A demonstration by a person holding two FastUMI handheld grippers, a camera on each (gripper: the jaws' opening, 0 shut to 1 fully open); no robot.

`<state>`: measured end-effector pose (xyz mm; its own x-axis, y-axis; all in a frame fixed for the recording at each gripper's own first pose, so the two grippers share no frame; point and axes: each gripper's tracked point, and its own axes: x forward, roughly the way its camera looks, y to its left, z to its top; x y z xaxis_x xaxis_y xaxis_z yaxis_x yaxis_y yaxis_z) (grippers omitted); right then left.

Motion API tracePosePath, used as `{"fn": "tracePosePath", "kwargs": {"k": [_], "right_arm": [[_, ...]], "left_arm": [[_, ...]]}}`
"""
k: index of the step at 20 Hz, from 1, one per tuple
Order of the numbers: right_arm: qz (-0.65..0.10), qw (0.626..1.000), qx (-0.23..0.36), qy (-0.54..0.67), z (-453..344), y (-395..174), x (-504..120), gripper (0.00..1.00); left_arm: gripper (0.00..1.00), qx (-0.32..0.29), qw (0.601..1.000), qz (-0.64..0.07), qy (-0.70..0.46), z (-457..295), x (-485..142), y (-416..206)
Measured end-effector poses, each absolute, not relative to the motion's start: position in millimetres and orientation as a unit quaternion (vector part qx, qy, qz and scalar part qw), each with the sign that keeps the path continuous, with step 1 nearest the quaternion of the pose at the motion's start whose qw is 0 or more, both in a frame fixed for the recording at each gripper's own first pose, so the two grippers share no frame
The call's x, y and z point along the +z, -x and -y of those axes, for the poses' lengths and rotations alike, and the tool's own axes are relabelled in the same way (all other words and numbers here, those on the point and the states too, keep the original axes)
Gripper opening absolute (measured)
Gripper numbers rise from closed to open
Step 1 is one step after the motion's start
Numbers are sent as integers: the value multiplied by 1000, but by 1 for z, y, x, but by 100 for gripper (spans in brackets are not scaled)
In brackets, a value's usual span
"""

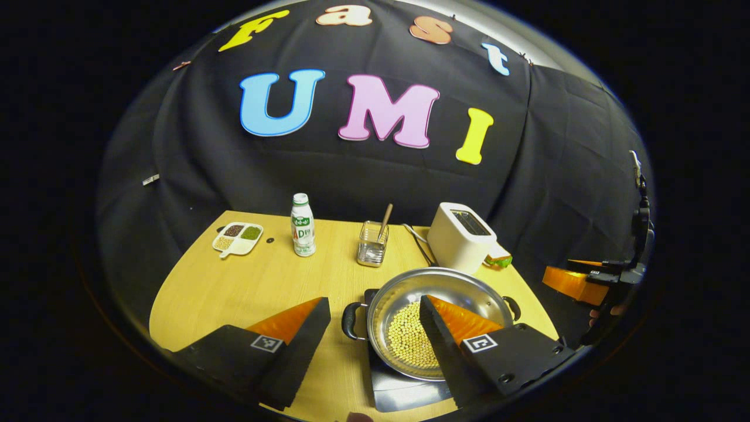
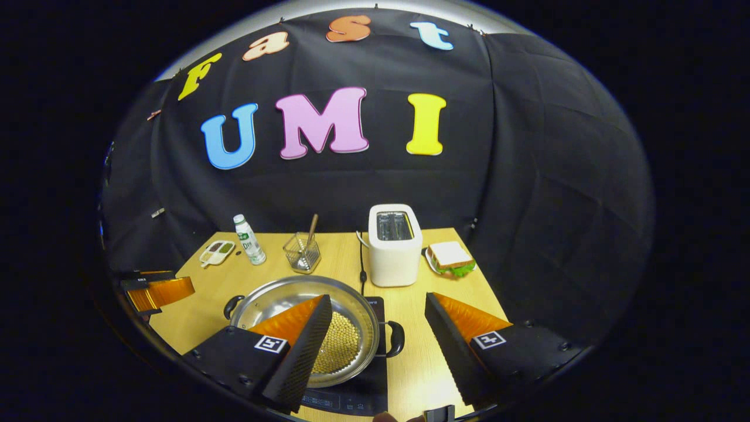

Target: First push the handle of the pot to place it horizontally, then grasp the pot with both hands and set it on the induction cooktop.

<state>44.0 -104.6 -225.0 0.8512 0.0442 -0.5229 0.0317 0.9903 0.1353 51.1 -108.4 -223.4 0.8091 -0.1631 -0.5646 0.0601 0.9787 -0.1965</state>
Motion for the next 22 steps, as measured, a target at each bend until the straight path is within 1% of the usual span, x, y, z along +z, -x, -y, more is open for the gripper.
{"fn": "tracePosePath", "kwargs": {"k": [6,12,13,15,16,17,18,19,20,21,22], "right_arm": [[-172,983,-5,-68,109,-38,-131,98],[-85,993,2,-84,98,-19,-59,98],[-71,994,0,-87,98,-18,-49,100],[-48,994,-3,-97,99,-14,-28,98],[-36,995,-4,-98,101,-12,-20,98],[-23,995,-6,-95,104,-11,-13,98],[-8,996,-10,-90,107,-10,-5,98],[8,996,-15,-82,111,-7,2,98],[22,997,-16,-74,113,-5,9,98],[28,997,-15,-68,111,-3,11,98],[26,997,-12,-65,108,1,11,100]], "left_arm": [[95,-38,975,-203,79,80,-136,-39],[95,-27,990,-117,79,69,-72,-14],[95,-27,992,-101,77,68,-59,-11],[95,-28,995,-71,62,65,-40,-5],[92,-27,996,-60,54,64,-33,-3],[95,-25,997,-50,48,62,-26,0],[95,-23,998,-42,43,61,-21,2],[92,-22,998,-36,40,62,-16,3],[95,-23,999,-32,37,63,-13,5],[95,-25,999,-29,34,64,-10,6],[95,-29,999,-31,32,67,-12,6]]}}
